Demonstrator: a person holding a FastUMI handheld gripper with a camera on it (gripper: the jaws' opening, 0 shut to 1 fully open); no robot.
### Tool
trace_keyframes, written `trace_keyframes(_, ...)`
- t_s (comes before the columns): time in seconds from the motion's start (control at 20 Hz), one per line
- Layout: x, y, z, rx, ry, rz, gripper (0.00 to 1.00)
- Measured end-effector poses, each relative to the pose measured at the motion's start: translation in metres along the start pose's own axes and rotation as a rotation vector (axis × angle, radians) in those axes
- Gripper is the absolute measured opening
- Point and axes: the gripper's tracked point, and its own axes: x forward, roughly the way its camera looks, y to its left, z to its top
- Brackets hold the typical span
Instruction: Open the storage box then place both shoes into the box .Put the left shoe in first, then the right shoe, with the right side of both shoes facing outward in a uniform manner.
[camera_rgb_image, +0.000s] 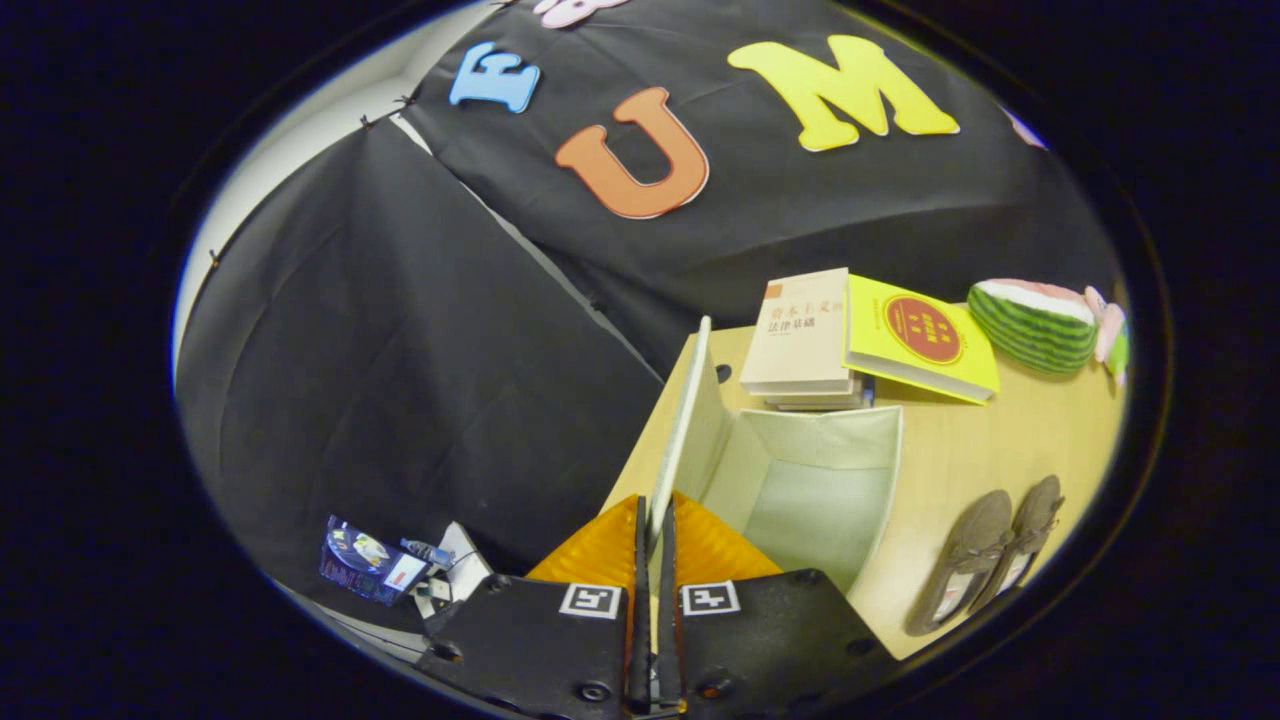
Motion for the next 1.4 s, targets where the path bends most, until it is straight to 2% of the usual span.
trace_keyframes(0.25, 0.030, 0.054, -0.002, -0.046, 0.036, -0.069, 0.11)
trace_keyframes(0.45, 0.057, 0.100, -0.023, -0.031, 0.082, -0.012, 0.13)
trace_keyframes(0.5, 0.060, 0.107, -0.030, -0.013, 0.093, 0.005, 0.15)
trace_keyframes(0.55, 0.062, 0.109, -0.032, 0.025, 0.095, 0.002, 0.23)
trace_keyframes(0.6, 0.067, 0.104, -0.035, 0.050, 0.090, -0.036, 0.29)
trace_keyframes(0.65, 0.068, 0.091, -0.035, 0.046, 0.093, -0.099, 0.39)
trace_keyframes(0.7, 0.068, 0.081, -0.043, -0.015, 0.122, -0.159, 0.50)
trace_keyframes(0.8, 0.065, 0.058, -0.050, -0.121, 0.139, -0.254, 0.60)
trace_keyframes(0.95, 0.052, 0.023, -0.047, -0.237, 0.127, -0.412, 0.63)
trace_keyframes(1.15, 0.026, -0.050, -0.055, -0.369, 0.187, -0.690, 0.67)
trace_keyframes(1.25, 0.007, -0.090, -0.060, -0.391, 0.218, -0.825, 0.71)
trace_keyframes(1.3, 0.003, -0.106, -0.064, -0.381, 0.231, -0.861, 0.71)
trace_keyframes(1.4, -0.004, -0.129, -0.072, -0.363, 0.255, -0.874, 0.71)
